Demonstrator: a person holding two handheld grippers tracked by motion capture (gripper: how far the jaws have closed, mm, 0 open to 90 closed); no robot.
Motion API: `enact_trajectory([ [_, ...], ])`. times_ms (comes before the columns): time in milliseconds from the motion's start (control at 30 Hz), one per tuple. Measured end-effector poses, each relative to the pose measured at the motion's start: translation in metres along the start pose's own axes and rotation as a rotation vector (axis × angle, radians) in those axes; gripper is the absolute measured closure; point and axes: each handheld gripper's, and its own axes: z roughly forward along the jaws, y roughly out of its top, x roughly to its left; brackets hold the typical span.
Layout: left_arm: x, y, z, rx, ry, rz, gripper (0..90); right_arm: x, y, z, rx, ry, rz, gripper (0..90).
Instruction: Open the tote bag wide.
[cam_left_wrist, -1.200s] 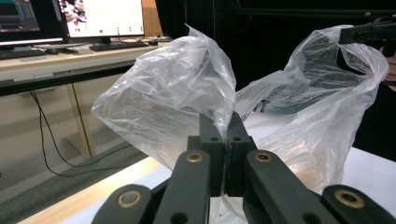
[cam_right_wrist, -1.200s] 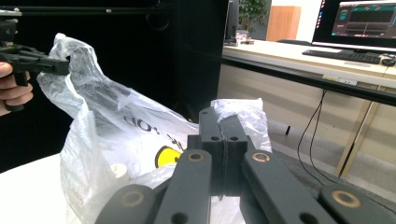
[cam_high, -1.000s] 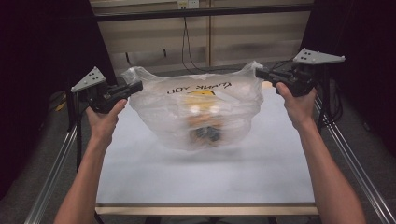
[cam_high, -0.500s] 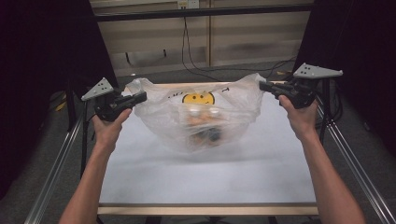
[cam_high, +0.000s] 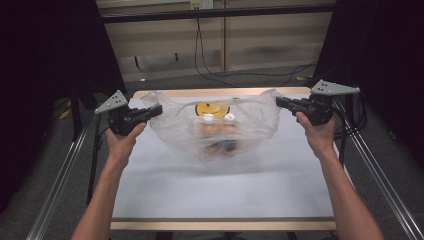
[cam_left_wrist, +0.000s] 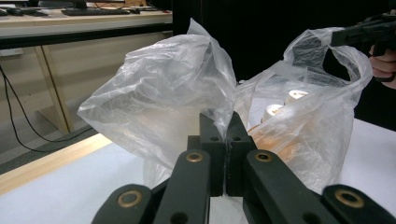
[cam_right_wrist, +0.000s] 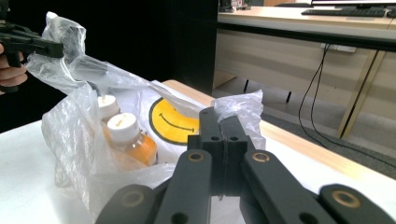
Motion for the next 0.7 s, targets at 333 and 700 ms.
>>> enact_trajectory([
  [333,0.004,-0.027,0.013,0.050,-0.004,-0.031,89.8,-0.003,-0.023,0.005,0.041,-0.004,0.020,90.0],
  [700,0.004,-0.054,0.023,0.146,0.001,-0.032,89.8,-0.001,-0.050,0.011,0.108,0.005,0.025,90.0],
])
